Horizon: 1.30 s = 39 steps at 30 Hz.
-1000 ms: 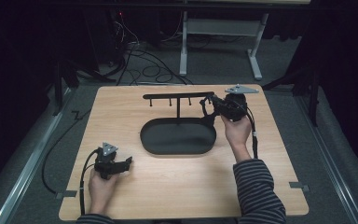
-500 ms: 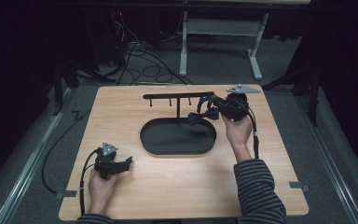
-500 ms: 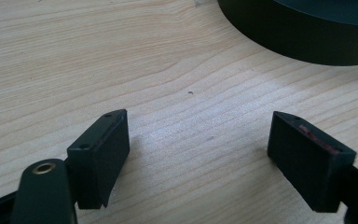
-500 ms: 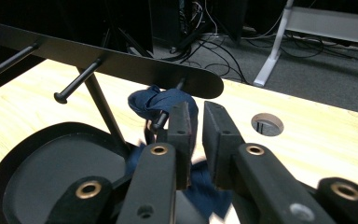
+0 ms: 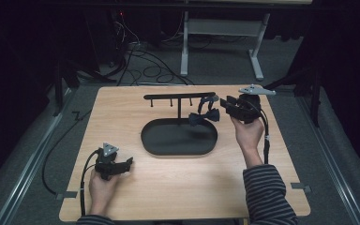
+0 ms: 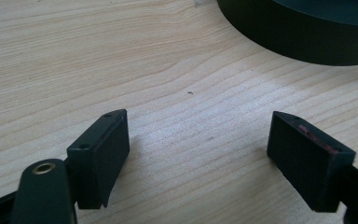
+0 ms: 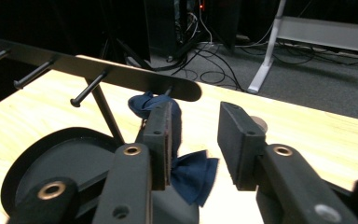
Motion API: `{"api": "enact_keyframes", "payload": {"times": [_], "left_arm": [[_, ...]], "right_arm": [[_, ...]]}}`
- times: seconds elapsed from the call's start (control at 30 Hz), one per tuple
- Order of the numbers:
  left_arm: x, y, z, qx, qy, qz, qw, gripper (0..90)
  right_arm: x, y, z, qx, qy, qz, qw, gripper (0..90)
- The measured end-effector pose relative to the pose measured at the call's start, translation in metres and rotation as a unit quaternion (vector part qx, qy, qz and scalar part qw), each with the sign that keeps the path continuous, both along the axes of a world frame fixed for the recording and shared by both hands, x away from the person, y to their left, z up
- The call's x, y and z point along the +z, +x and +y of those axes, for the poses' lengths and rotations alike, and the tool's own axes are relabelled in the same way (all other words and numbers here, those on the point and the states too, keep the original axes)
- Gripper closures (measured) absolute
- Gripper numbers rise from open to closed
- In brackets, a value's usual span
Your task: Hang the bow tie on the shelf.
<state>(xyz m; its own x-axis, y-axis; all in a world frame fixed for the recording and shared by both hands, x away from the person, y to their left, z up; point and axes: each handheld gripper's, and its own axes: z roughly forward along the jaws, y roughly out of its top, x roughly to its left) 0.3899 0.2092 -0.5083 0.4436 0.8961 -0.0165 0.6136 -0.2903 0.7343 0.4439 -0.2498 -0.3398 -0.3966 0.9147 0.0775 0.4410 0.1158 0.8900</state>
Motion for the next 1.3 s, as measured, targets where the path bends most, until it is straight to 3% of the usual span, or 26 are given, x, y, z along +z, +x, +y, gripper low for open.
{"api": "enact_keyframes", "payload": {"times": [0.53, 1.3], "left_arm": [[0.000, 0.000, 0.000, 0.000, 0.000, 0.000, 1.0000, 21.3], [0.000, 0.000, 0.000, 0.000, 0.000, 0.000, 1.0000, 21.2]], "right_arm": [[0.017, -0.030, -0.027, -0.013, 0.011, -0.011, 0.9998, 59.1], [0.017, -0.061, -0.057, -0.021, 0.025, -0.013, 0.9994, 55.5]]}}
